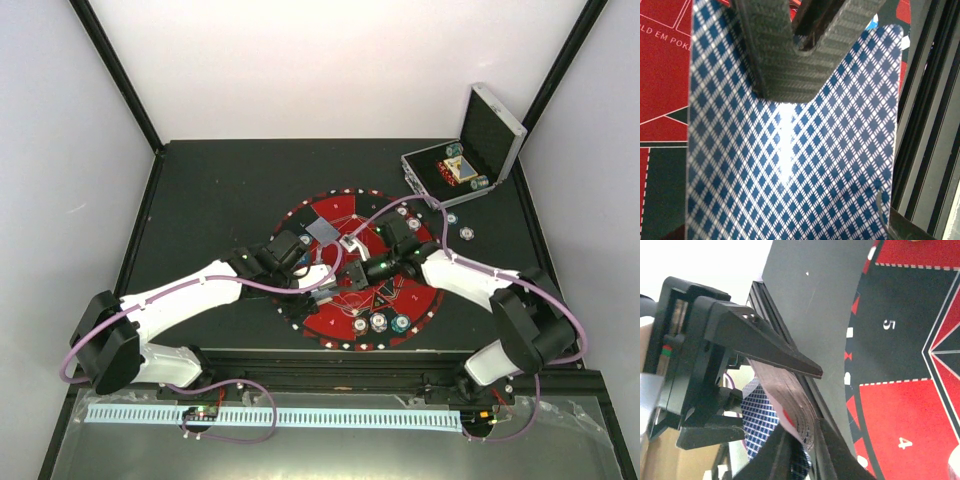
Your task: Distribute texas hold em gaming equipment
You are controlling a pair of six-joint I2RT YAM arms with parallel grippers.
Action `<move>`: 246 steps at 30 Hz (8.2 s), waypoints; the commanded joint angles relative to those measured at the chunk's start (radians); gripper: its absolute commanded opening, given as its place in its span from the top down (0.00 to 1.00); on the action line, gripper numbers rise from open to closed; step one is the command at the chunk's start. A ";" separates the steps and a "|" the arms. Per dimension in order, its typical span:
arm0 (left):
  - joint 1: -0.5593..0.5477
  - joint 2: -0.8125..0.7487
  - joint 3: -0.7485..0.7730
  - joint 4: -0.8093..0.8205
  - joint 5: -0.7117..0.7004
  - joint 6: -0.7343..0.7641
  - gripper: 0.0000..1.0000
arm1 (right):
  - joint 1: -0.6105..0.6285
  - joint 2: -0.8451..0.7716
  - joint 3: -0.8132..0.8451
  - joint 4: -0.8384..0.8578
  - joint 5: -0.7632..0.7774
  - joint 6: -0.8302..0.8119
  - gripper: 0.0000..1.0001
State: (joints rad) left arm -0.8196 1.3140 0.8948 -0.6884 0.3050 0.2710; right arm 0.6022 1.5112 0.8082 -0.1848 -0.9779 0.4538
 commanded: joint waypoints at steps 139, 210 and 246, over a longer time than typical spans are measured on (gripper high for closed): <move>-0.006 -0.010 0.025 0.016 0.113 0.001 0.63 | 0.056 -0.060 -0.054 0.194 -0.005 0.025 0.40; -0.006 -0.064 0.017 0.022 0.046 -0.005 0.58 | -0.011 -0.186 0.091 -0.286 0.273 -0.191 0.99; 0.182 -0.139 0.007 0.032 -0.040 -0.021 0.61 | -0.075 0.287 0.226 0.421 0.842 0.642 0.99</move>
State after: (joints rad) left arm -0.6476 1.1969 0.8894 -0.6804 0.2630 0.2523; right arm 0.5133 1.7233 0.9512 0.1425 -0.2115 0.9863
